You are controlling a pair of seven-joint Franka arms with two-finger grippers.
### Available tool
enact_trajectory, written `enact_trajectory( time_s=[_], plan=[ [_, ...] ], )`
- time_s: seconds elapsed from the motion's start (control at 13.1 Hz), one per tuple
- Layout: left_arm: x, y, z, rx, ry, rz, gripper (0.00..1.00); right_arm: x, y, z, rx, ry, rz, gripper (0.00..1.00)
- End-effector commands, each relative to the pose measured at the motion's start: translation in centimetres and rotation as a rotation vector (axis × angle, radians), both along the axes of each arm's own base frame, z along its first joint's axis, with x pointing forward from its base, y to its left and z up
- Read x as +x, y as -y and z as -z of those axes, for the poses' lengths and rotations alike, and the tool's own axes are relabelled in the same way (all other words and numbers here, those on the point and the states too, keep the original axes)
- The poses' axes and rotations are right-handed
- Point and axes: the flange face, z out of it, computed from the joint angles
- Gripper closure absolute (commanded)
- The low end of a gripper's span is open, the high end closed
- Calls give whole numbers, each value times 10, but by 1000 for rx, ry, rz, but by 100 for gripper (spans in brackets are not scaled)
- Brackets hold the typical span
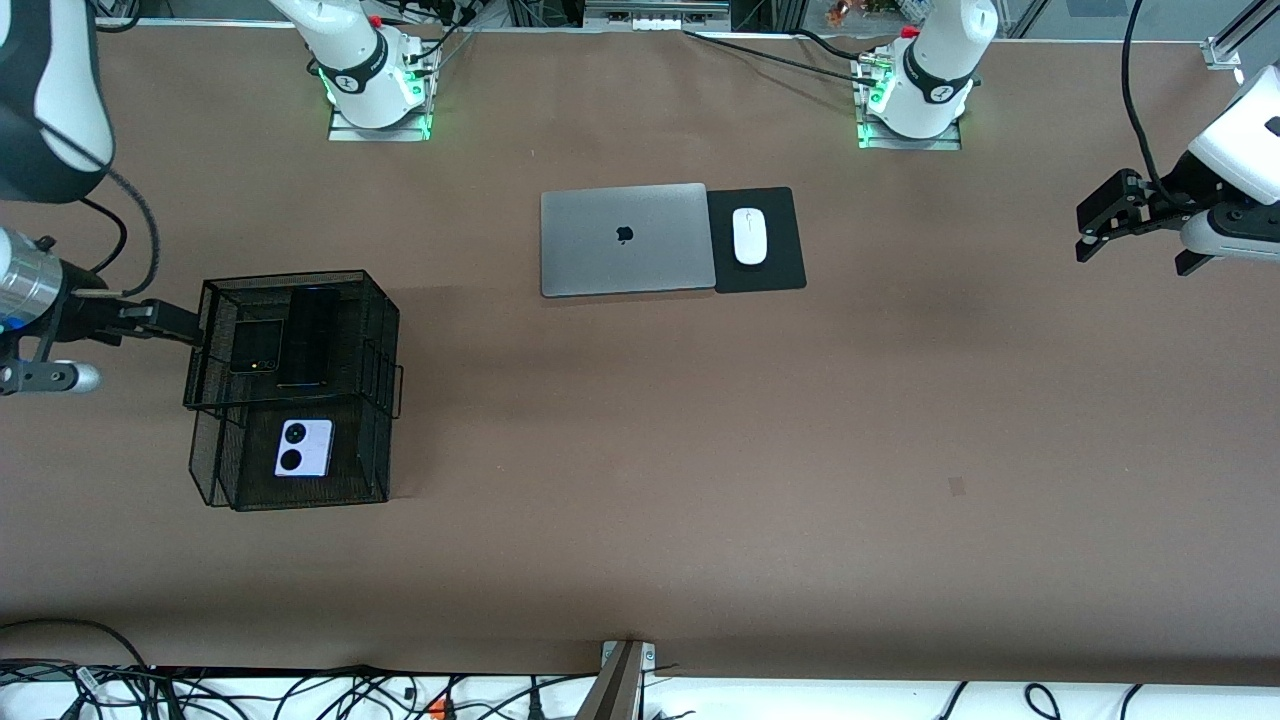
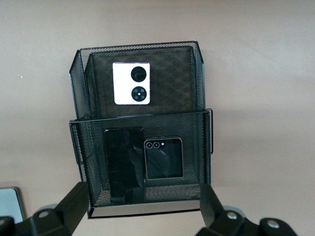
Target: Place phones with both arms
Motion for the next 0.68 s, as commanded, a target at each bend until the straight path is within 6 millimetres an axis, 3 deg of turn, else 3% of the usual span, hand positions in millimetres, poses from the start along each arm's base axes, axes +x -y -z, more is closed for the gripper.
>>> enact_trajectory(
  time_s=[0.0,0.61],
  plan=[
    [-1,-1,-2,-7,-2,17,0,-8,-2,-9,-15,22,49,0],
    [-2,3,-7,-7,6,25,0,-6,-7,-14,23,19,82,0]
  ],
)
